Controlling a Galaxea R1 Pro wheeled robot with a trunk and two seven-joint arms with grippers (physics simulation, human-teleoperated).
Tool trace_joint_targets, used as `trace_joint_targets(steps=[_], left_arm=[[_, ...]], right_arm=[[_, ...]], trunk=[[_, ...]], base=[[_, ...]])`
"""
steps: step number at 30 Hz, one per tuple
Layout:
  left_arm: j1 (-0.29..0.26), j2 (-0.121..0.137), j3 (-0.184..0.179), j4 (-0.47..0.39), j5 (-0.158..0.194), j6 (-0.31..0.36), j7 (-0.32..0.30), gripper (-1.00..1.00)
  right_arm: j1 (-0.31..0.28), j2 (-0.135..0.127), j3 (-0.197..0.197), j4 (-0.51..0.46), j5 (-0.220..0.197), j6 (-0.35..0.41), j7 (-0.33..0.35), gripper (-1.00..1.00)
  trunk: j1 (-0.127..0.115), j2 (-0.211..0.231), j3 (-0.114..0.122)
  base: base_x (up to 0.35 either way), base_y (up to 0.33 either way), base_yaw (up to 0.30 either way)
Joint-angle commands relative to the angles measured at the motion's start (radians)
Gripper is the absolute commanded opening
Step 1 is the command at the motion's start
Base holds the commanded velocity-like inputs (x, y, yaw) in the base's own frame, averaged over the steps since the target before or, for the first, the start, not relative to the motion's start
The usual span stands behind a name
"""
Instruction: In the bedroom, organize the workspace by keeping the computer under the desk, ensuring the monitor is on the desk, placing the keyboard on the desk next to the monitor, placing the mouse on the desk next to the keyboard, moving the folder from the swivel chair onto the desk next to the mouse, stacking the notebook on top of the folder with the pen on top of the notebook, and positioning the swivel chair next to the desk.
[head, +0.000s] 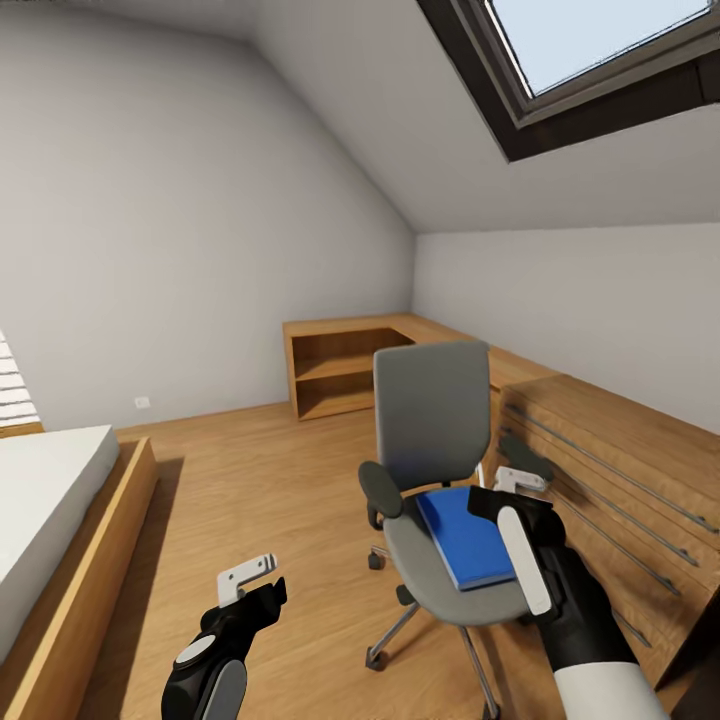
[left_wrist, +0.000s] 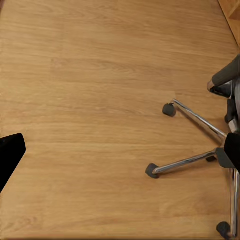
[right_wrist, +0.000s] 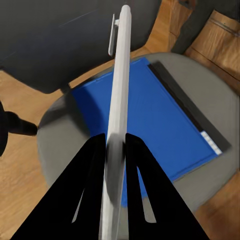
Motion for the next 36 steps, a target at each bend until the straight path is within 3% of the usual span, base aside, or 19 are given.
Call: trace_joint_targets(steps=[1,11,15,36], left_arm=[[-0.001,0.000,-0.001,-0.001,0.011,0.002,0.010,1.00],[-0.001,0.000,-0.001,-0.001,0.011,0.002,0.010,1.00],[-0.001,0.001,-0.001,-0.001,0.011,0.002,0.010,1.00],[-0.001,0.002,-0.002,-0.001,0.011,0.002,0.008,1.00]], right_arm=[[0.001,0.001,-0.001,-0.008,-0.013,0.004,-0.007,-1.00],[0.024,0.022,0.003,-0.087,-0.016,0.008,-0.007,-1.00],[0.075,0.027,0.001,-0.170,-0.015,0.034,-0.006,-1.00],[0.076,0.022,-0.001,-0.174,-0.013,0.029,-0.005,-1.00]], trunk=[[-0.004,0.007,0.002],[-0.042,0.077,0.033],[-0.058,0.105,0.047],[-0.138,0.252,0.128]], base=[[-0.041,0.000,0.000],[-0.012,0.000,0.000],[0.000,0.000,-0.035],[-0.075,0.000,-0.246]])
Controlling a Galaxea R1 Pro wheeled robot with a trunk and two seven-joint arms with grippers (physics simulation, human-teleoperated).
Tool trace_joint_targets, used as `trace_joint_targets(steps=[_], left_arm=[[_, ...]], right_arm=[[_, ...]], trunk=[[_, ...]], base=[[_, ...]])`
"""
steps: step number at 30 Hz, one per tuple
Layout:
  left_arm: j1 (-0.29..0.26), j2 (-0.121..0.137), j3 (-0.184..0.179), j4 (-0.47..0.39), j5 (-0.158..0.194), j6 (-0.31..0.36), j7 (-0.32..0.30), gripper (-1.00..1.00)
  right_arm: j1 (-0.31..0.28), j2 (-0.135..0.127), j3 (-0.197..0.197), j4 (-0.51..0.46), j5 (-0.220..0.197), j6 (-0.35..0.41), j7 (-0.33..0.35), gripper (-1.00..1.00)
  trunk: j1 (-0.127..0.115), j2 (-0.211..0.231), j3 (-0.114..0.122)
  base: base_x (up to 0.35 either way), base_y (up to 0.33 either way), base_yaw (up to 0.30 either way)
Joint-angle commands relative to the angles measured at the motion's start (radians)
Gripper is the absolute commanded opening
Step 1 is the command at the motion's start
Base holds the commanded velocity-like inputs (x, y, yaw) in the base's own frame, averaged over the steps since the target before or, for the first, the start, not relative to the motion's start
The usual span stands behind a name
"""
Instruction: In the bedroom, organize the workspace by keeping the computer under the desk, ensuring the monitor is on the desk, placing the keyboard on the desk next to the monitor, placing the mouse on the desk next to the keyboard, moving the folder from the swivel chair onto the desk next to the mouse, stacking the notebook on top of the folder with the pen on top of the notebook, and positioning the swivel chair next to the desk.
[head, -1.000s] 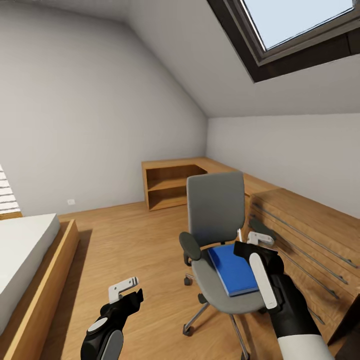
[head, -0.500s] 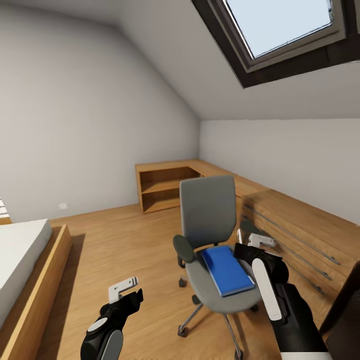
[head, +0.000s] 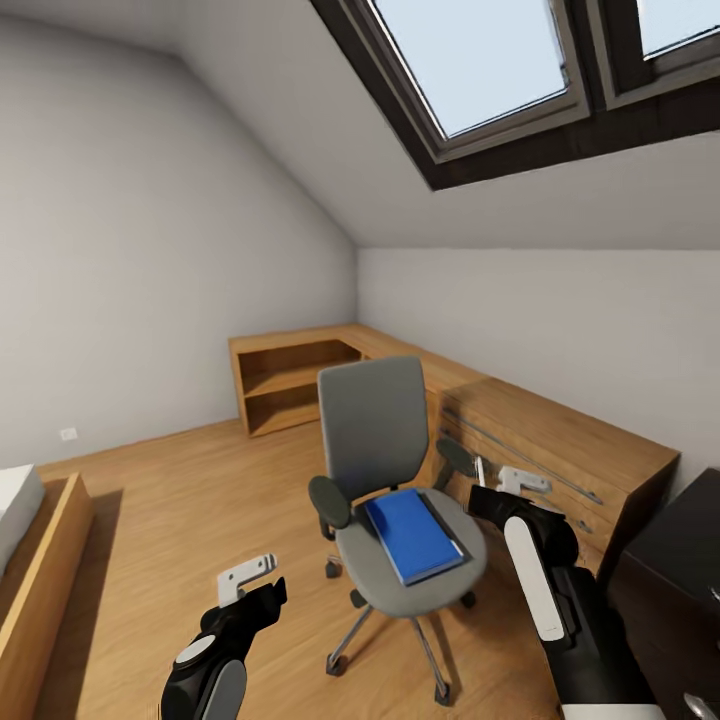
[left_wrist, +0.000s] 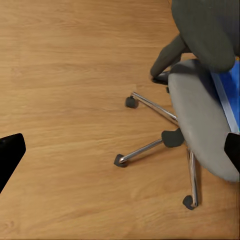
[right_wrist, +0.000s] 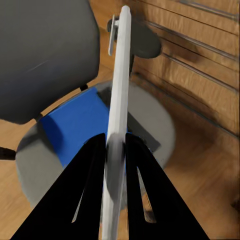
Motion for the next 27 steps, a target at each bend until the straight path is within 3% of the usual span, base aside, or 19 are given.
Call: trace_joint_targets(steps=[1,8,19,27], left_arm=[[-0.001,0.000,-0.001,-0.001,0.011,0.002,0.010,1.00],[-0.001,0.000,-0.002,-0.001,0.011,0.002,0.010,1.00],[-0.001,-0.001,-0.006,-0.001,0.011,0.002,0.010,1.00],[-0.001,-0.001,-0.008,-0.001,0.011,0.002,0.010,1.00]], right_arm=[[-0.001,0.001,-0.001,-0.001,-0.012,0.001,-0.007,-1.00],[-0.001,0.001,-0.002,-0.001,-0.011,-0.001,-0.007,-1.00],[-0.001,0.002,-0.004,-0.003,-0.011,0.000,-0.008,-1.00],[-0.001,0.001,-0.020,-0.002,-0.011,0.001,-0.008,-1.00]], trunk=[[-0.004,0.007,0.003],[-0.031,0.056,0.027],[-0.073,0.133,0.062],[-0.104,0.189,0.090]], base=[[-0.001,0.000,-0.269],[0.000,0.000,-0.250],[0.000,0.000,-0.040],[0.000,0.000,-0.195]])
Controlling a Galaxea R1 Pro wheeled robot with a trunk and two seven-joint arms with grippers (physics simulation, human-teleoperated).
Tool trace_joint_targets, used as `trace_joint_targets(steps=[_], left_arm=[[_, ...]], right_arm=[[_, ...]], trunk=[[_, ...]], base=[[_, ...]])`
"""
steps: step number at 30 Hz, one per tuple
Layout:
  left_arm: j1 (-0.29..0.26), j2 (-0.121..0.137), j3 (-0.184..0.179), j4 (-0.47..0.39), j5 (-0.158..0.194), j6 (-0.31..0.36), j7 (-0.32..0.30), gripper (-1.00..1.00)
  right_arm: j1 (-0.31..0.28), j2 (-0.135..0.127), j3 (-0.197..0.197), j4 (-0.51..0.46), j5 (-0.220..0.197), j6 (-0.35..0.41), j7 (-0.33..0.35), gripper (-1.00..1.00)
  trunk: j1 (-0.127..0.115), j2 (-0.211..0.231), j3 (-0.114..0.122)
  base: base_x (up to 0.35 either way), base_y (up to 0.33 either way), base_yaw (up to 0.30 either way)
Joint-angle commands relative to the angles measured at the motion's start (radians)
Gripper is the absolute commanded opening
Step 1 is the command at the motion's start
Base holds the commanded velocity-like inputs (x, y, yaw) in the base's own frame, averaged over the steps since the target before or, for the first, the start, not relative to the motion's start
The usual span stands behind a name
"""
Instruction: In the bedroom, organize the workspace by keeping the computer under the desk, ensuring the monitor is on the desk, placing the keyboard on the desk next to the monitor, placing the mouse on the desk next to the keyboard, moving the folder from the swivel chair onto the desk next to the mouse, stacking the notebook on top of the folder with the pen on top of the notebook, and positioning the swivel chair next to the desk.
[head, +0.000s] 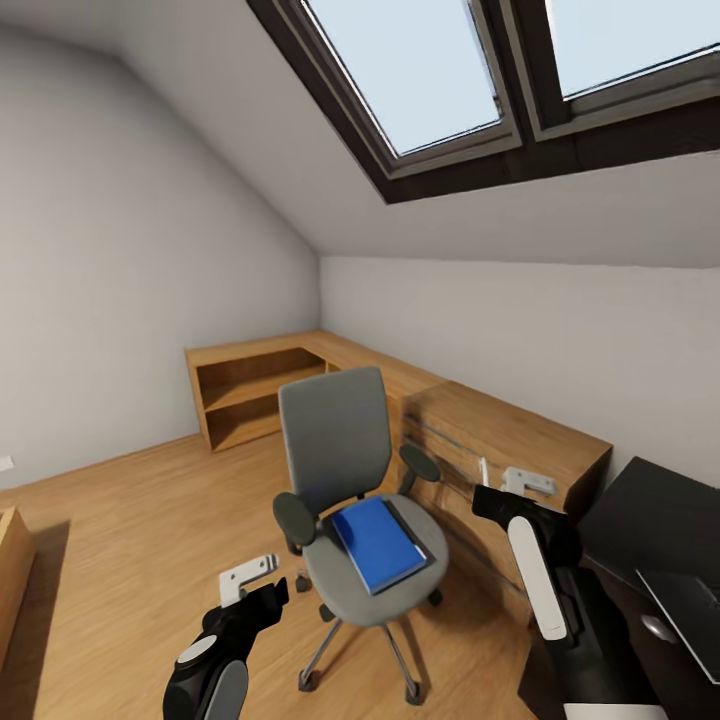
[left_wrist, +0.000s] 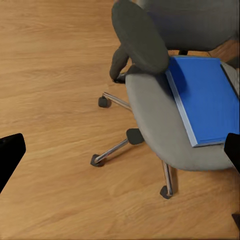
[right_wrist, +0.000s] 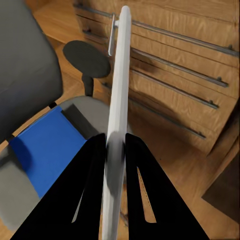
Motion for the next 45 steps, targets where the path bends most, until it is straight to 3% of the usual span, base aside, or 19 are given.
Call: trace_joint_targets(steps=[1,41,45], left_arm=[[-0.001,0.000,-0.001,-0.001,0.011,0.002,0.010,1.00],[-0.001,0.000,-0.006,0.002,0.011,0.007,0.008,1.00],[-0.001,0.000,-0.006,0.002,0.011,0.006,0.008,1.00]], right_arm=[[-0.001,0.001,-0.002,-0.001,-0.013,0.002,-0.007,-1.00],[-0.001,0.001,-0.015,0.005,-0.011,-0.005,-0.005,-1.00],[-0.001,0.001,-0.037,0.006,-0.011,-0.006,-0.003,-1.00]], trunk=[[0.000,-0.001,-0.001],[0.000,-0.001,0.017],[0.000,-0.001,0.019]], base=[[0.000,0.000,-0.248],[0.000,0.000,-0.274],[0.000,0.000,-0.280]])
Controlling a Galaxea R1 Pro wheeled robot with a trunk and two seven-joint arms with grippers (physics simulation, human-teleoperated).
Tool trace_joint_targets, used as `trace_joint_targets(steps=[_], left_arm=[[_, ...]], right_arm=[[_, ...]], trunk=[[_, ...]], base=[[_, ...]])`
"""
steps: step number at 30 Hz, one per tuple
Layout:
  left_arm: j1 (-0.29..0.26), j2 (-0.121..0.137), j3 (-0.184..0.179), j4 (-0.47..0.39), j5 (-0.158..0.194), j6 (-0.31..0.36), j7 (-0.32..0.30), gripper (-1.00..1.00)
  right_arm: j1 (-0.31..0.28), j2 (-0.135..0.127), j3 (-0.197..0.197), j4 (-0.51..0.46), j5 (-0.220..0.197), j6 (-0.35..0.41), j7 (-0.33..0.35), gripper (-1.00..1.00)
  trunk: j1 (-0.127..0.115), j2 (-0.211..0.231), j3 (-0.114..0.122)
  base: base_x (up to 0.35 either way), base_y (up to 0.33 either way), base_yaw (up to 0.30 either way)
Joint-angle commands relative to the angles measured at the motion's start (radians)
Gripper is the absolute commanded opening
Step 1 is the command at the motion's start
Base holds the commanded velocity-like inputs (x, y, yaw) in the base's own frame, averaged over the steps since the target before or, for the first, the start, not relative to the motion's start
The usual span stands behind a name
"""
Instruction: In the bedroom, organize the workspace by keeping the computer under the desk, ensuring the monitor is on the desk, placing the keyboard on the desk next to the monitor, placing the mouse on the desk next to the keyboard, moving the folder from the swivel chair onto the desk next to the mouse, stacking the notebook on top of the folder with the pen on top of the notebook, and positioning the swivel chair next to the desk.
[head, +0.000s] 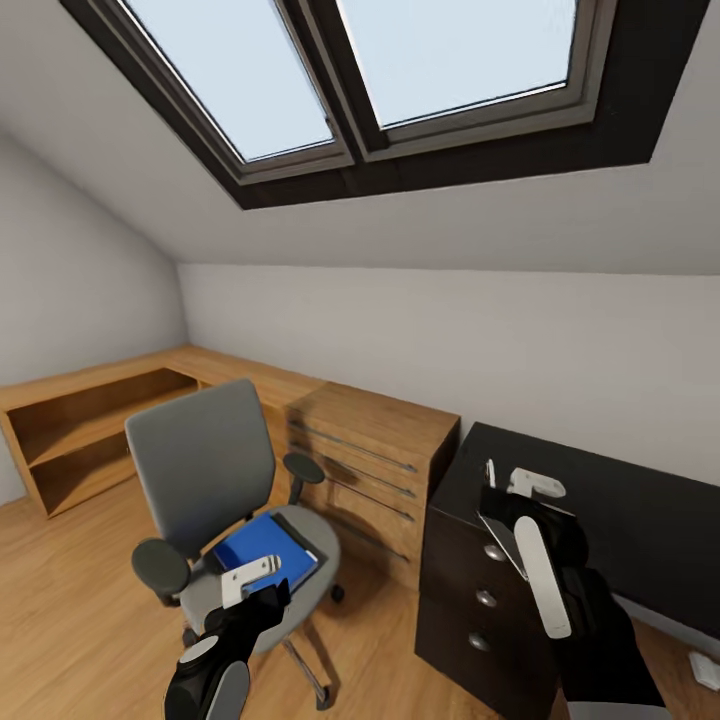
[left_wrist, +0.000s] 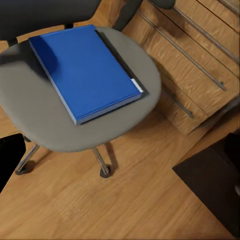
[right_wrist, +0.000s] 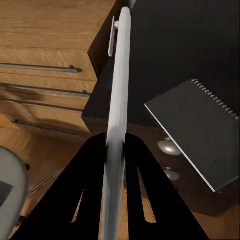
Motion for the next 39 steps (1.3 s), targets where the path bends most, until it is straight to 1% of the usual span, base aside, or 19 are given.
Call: trace_joint_targets(steps=[1,10,18,25,35,37,39], left_arm=[[-0.001,0.000,-0.001,-0.001,0.011,0.001,0.010,1.00],[-0.001,0.000,-0.001,-0.001,0.011,-0.001,0.010,1.00],[-0.001,0.000,-0.001,-0.001,0.010,-0.003,0.011,1.00],[-0.001,0.000,-0.001,-0.001,0.009,-0.003,0.011,1.00],[-0.001,0.000,-0.001,-0.001,0.009,-0.003,0.011,1.00],[-0.001,0.000,-0.001,-0.001,0.009,-0.003,0.011,1.00],[-0.001,0.000,-0.001,-0.001,0.009,-0.003,0.011,1.00]], right_arm=[[-0.001,0.000,-0.002,-0.001,-0.013,0.001,-0.007,-1.00],[-0.001,-0.001,-0.020,0.001,-0.012,0.001,-0.004,-1.00],[-0.001,-0.001,-0.021,0.001,-0.012,0.000,-0.005,-1.00],[-0.001,-0.001,-0.021,0.002,-0.010,0.000,-0.006,-1.00],[-0.001,-0.001,-0.021,0.035,-0.007,-0.004,-0.005,-1.00],[-0.001,-0.004,-0.021,0.039,-0.006,-0.014,-0.005,-1.00],[-0.001,-0.015,-0.020,0.048,-0.006,-0.032,-0.004,-1.00]], trunk=[[0.000,-0.001,-0.001],[0.000,-0.001,0.001],[0.000,-0.001,0.001],[0.000,-0.001,0.001],[0.000,-0.001,0.001],[0.000,-0.001,0.001],[0.000,-0.001,0.001]], base=[[0.000,0.000,-0.280],[0.000,0.000,-0.285],[0.000,0.000,-0.276],[0.053,-0.020,-0.068],[0.277,-0.076,-0.005],[0.298,-0.092,0.000],[0.298,-0.116,0.000]])
